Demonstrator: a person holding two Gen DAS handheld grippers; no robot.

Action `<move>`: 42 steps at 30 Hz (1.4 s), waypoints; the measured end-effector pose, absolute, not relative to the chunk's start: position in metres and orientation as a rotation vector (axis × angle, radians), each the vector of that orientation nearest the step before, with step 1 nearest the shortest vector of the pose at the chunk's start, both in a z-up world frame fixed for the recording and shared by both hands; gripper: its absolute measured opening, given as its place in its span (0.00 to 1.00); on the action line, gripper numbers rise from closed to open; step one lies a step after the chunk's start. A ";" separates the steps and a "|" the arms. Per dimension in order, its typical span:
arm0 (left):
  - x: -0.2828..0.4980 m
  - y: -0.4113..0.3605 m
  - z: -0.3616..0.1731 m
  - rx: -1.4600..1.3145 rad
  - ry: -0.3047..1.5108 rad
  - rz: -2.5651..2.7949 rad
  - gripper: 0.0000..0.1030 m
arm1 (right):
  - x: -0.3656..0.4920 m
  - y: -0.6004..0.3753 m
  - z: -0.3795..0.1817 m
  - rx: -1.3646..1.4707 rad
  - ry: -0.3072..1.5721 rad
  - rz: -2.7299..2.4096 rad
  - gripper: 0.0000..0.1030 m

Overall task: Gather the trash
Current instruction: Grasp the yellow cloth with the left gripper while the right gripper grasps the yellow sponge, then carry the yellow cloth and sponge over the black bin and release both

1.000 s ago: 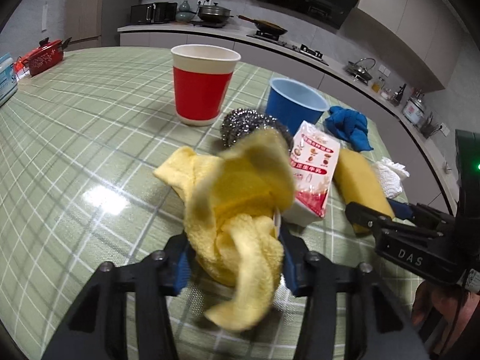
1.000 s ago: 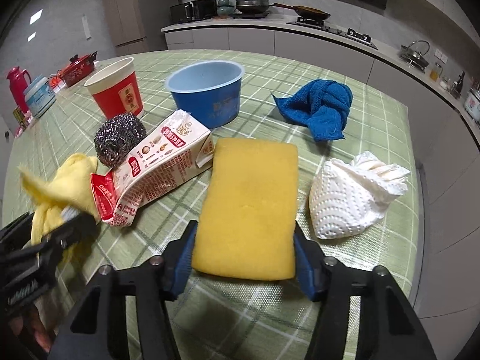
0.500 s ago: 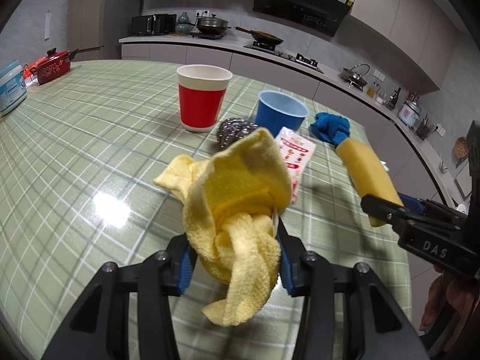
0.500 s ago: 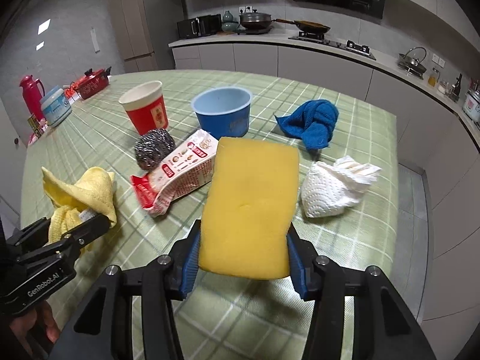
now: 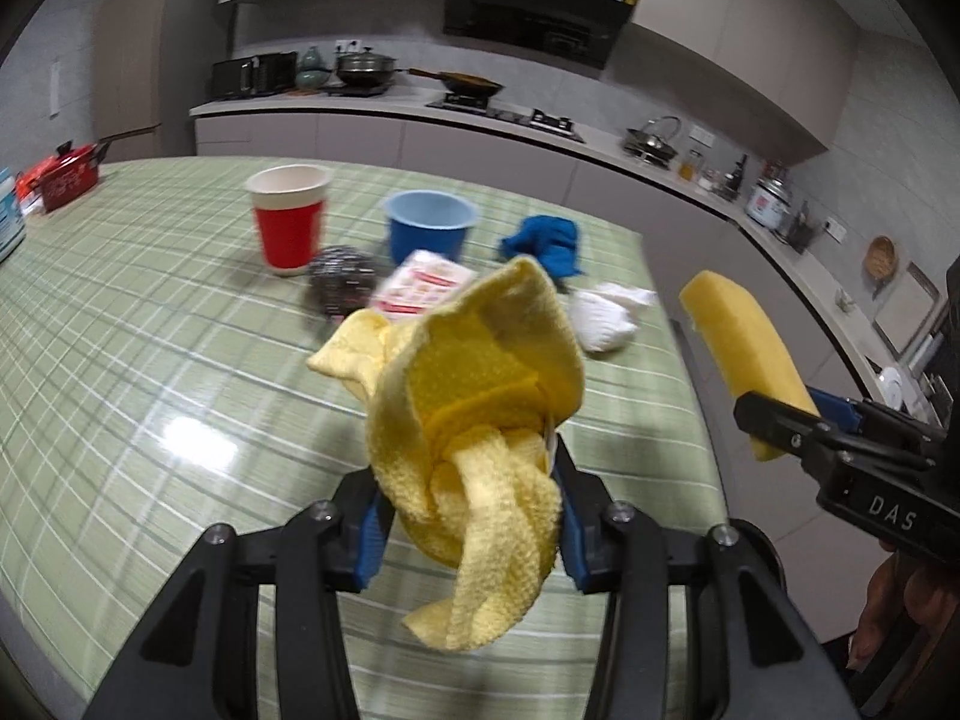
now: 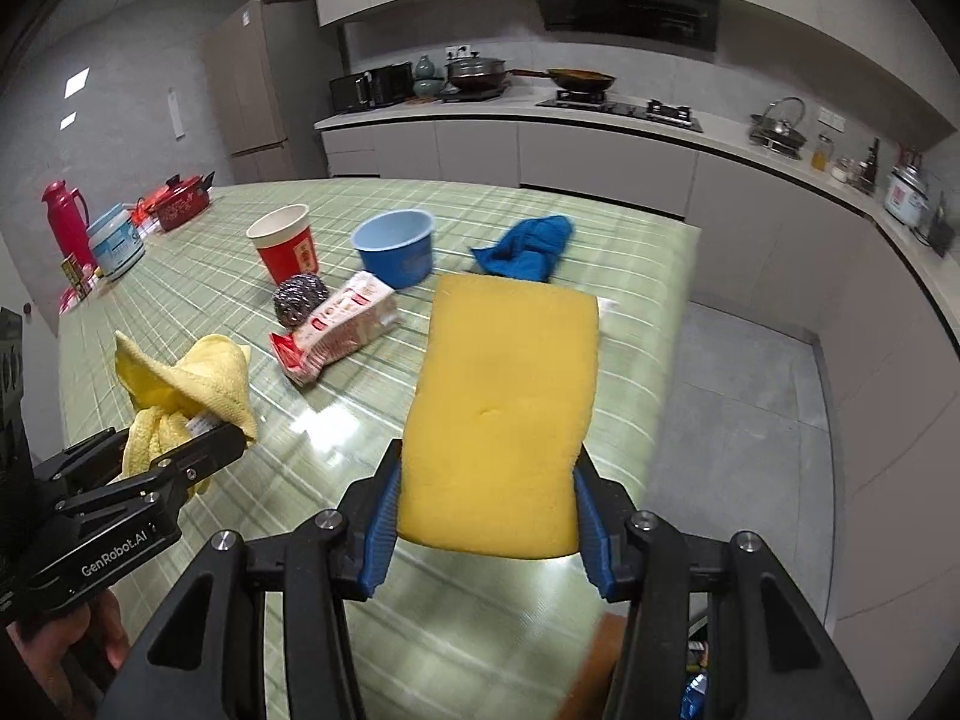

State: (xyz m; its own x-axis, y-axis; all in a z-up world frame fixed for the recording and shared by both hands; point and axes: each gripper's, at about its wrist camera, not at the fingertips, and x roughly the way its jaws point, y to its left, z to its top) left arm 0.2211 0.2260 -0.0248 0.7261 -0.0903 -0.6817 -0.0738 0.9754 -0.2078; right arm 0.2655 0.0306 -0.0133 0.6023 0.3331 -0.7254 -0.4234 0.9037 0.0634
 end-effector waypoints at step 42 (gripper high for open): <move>0.178 -0.032 -0.051 -0.085 0.853 -0.333 0.46 | 0.171 -0.248 -0.034 0.013 0.874 0.123 0.51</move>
